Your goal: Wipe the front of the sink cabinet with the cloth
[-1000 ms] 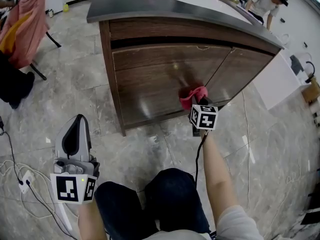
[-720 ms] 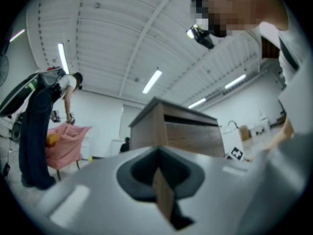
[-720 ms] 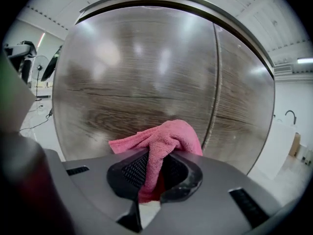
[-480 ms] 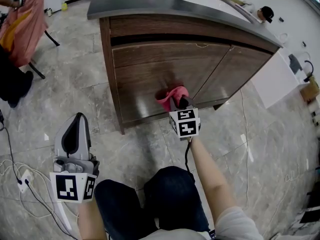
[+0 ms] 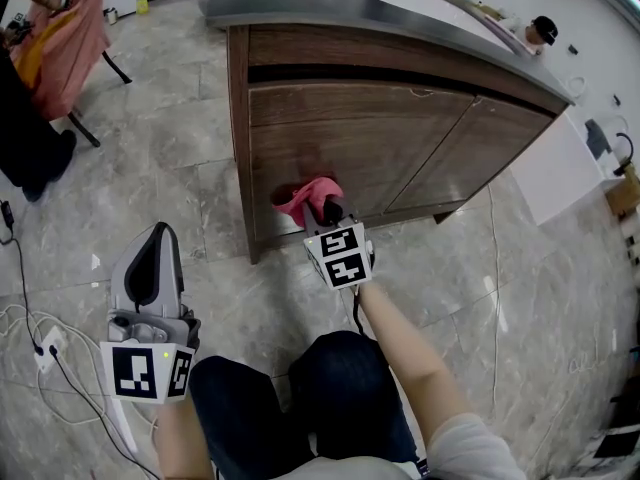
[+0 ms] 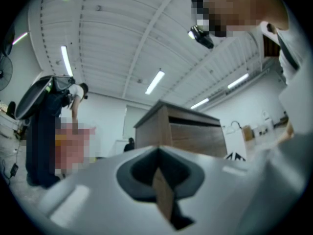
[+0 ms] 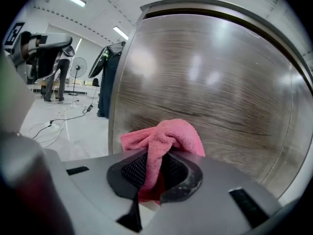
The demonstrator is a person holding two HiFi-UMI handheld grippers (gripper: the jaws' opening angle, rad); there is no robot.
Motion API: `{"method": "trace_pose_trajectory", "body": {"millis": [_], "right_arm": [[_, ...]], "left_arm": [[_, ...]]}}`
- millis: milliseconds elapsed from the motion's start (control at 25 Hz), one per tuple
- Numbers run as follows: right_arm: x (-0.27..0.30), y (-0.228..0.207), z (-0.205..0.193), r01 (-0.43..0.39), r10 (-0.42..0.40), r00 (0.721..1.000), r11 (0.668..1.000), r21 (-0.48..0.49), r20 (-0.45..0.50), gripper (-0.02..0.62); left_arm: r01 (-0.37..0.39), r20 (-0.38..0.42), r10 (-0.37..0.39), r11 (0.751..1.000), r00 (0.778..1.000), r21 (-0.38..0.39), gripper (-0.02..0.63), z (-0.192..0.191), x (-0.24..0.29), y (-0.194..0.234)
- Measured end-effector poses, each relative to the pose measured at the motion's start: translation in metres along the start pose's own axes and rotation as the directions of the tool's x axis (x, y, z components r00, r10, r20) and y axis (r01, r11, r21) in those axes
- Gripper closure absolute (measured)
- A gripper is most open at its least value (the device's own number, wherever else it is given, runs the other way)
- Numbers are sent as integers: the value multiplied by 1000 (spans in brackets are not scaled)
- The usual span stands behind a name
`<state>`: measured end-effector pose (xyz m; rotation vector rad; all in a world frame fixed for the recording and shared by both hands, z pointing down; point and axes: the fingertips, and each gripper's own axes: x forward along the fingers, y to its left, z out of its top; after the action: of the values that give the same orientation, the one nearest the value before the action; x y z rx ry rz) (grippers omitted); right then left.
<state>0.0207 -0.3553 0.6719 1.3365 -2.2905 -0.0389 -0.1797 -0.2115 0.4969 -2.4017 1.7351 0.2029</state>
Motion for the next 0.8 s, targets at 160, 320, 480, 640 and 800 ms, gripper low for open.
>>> {"method": "trace_pose_trajectory", "body": {"millis": [160, 320, 480, 640, 800], "right_arm": [[9, 38, 11, -80, 81, 997, 996, -35, 13, 549], [14, 78, 30, -165, 170, 985, 980, -114, 38, 549], [17, 92, 38, -184, 194, 979, 974, -132, 61, 549], [22, 96, 29, -200, 208, 977, 973, -112, 56, 551], [32, 106, 6, -239, 239, 971, 964, -116, -11, 551]], "left_arm": [[-16, -1, 16, 1000, 1000, 4, 600, 1, -6, 6], [-28, -2, 28, 1000, 1000, 8, 601, 2, -12, 10], [-45, -3, 45, 999, 999, 9, 600, 1, -16, 16], [-56, -7, 56, 998, 998, 5, 601, -2, -18, 21], [-53, -16, 53, 999, 998, 5, 600, -6, -18, 20]]}}
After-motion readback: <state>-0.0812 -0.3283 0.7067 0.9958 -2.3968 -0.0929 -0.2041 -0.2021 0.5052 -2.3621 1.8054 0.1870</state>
